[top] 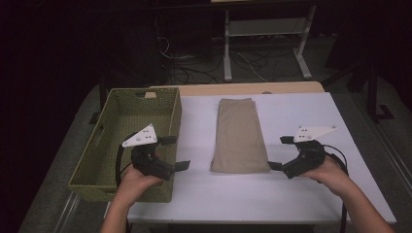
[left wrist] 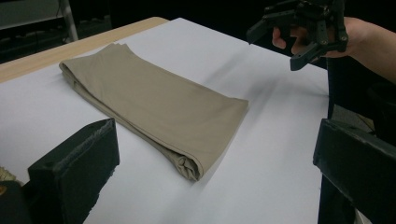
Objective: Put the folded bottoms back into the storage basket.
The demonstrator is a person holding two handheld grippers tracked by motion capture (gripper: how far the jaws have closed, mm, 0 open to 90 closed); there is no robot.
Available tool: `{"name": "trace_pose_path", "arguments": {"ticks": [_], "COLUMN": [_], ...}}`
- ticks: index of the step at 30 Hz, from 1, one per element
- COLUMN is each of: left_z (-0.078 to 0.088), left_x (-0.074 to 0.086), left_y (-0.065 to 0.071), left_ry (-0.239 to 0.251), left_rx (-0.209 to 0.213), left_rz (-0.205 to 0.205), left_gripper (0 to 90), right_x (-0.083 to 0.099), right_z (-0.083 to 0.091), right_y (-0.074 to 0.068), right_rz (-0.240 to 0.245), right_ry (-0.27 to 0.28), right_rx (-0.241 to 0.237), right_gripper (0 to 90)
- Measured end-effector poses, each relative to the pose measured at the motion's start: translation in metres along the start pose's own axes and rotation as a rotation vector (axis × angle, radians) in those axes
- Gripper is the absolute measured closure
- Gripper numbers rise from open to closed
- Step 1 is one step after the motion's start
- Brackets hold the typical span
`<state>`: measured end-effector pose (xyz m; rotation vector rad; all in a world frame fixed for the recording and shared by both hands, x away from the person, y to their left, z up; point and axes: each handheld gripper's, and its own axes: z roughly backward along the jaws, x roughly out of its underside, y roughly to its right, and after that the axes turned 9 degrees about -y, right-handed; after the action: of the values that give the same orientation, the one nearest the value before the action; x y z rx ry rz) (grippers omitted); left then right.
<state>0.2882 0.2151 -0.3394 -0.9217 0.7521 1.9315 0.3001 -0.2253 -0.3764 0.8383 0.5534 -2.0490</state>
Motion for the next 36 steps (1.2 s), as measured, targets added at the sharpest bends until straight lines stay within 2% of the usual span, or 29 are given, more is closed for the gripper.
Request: {"name": "trace_pose_path", "arguments": {"ticks": [21,36], "left_z": [0.000,0.000], "left_x": [0.000,0.000], "left_y": [0.000,0.000], "left_ry": [-0.001,0.000], "left_rx": [0.002,0.004], "left_rz": [0.002,0.003], "left_gripper": [0.5,0.5], "right_x": [-0.020,-0.036], "right_z": [-0.023,-0.046], "right_y": [-0.004,-0.008], "right_rz": [0.027,0.057], "right_ry": [-0.025,-0.048], "right_rx": [-0.041,-0.077], "right_gripper": [0.0,0.0]}}
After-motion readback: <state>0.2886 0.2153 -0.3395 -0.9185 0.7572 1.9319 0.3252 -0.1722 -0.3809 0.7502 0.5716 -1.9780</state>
